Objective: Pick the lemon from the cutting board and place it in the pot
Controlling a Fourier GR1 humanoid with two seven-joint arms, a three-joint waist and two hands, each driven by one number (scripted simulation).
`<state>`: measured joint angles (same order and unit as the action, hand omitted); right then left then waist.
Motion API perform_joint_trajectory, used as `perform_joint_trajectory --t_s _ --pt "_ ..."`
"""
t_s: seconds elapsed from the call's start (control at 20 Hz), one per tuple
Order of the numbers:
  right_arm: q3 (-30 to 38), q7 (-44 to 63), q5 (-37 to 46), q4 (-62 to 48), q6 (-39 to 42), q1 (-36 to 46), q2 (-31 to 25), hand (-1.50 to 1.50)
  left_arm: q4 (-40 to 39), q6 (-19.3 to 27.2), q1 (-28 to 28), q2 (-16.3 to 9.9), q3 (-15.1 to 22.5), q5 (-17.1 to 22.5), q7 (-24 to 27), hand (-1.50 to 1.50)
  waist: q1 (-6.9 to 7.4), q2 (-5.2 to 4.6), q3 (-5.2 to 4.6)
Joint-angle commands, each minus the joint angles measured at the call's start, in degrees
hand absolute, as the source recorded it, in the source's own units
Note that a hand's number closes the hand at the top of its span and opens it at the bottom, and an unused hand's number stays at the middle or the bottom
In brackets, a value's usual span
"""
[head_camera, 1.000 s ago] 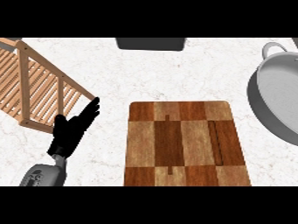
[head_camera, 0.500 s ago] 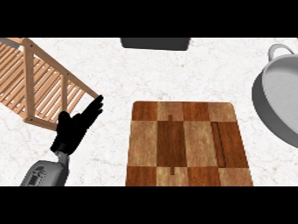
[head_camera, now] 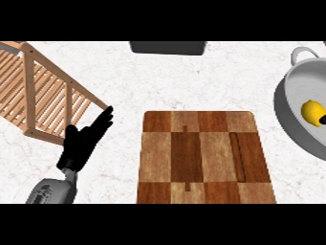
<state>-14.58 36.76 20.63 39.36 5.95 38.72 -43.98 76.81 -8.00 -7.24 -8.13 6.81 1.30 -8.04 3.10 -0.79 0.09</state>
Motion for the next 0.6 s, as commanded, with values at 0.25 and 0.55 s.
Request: perform_joint_trajectory --t_s 0.25,0.55 --pt "13.5 -13.6 -6.4 0.3 -22.0 5.7 5.1 -1.5 0.8 1.0 1.7 0.7 0.0 -0.4 0.2 0.0 -1.7 0.53 0.16" --pt "23.0 -21.6 -9.8 0.0 -38.6 4.1 6.3 -1.5 1.0 0.1 1.9 -0.7 -1.8 0.7 0.5 0.0 -2.4 0.49 0.06"
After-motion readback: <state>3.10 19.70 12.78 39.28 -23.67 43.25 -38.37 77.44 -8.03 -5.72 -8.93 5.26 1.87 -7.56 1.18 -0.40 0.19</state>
